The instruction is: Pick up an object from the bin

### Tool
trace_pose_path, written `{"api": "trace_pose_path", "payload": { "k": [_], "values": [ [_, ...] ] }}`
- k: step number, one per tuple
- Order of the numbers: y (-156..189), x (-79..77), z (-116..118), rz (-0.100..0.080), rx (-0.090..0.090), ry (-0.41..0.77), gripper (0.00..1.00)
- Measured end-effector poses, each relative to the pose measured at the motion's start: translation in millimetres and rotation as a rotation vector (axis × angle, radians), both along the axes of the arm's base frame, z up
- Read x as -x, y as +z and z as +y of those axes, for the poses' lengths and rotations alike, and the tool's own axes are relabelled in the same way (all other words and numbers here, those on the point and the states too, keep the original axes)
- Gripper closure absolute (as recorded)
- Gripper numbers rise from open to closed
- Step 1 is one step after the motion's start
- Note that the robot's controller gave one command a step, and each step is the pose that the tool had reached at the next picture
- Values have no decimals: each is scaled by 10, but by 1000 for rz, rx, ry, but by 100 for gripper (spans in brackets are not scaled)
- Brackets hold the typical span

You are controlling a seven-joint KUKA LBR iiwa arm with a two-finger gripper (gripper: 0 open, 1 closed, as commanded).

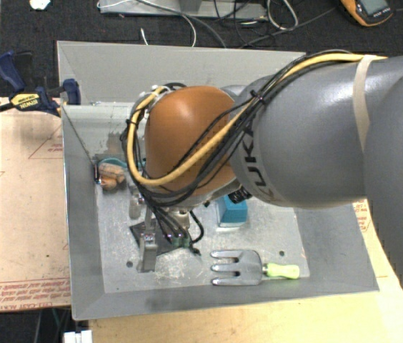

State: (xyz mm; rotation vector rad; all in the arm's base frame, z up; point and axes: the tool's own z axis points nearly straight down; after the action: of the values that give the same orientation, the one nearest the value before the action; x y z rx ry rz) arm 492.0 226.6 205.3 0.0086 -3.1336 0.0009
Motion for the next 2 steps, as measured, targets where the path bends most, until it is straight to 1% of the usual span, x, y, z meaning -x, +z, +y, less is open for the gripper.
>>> {"api": "trace_pose_path", "payload": {
  "k": [1, 2],
  "values": [
    [45, -20, -13, -7, -2, -5, 0],
    [-719, -408, -147, -12, -6, 4, 0]
  ]
}}
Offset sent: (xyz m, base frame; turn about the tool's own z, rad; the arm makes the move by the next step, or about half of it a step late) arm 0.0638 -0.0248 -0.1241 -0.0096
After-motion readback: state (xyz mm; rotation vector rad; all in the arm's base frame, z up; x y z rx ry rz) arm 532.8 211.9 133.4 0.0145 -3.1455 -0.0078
